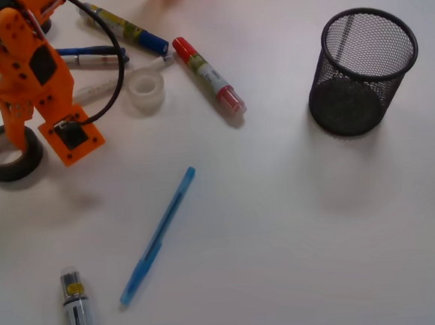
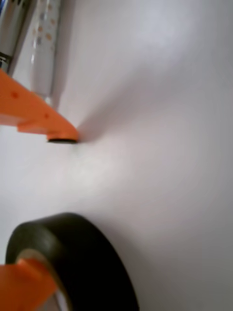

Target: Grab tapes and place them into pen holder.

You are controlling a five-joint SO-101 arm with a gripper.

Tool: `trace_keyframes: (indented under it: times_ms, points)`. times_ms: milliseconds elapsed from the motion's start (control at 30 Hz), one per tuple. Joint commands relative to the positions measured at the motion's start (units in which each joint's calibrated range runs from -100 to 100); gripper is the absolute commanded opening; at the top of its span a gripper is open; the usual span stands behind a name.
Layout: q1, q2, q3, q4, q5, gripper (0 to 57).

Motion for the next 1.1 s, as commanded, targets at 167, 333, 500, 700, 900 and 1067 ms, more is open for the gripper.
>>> trace_keyframes:
  times_ms: [167, 333, 500, 700, 900, 1067]
  points:
    - [-0.44, -0.64, 0.36, 0.86, 1.61, 0.2]
    - [-0.44, -3.19, -3.99, 1.12, 3.13, 0.3]
    - [-1.19, -19.94, -4.35, 1.21, 5.96, 0.3]
    - [-9.41, -50.87, 17.75, 1.21, 4.59, 0.3]
    - [-24.37, -73.14, 41.84, -0.11, -2.64, 0.3]
    - [-41.26, -82.32, 45.01, -4.04, -6.01, 0.3]
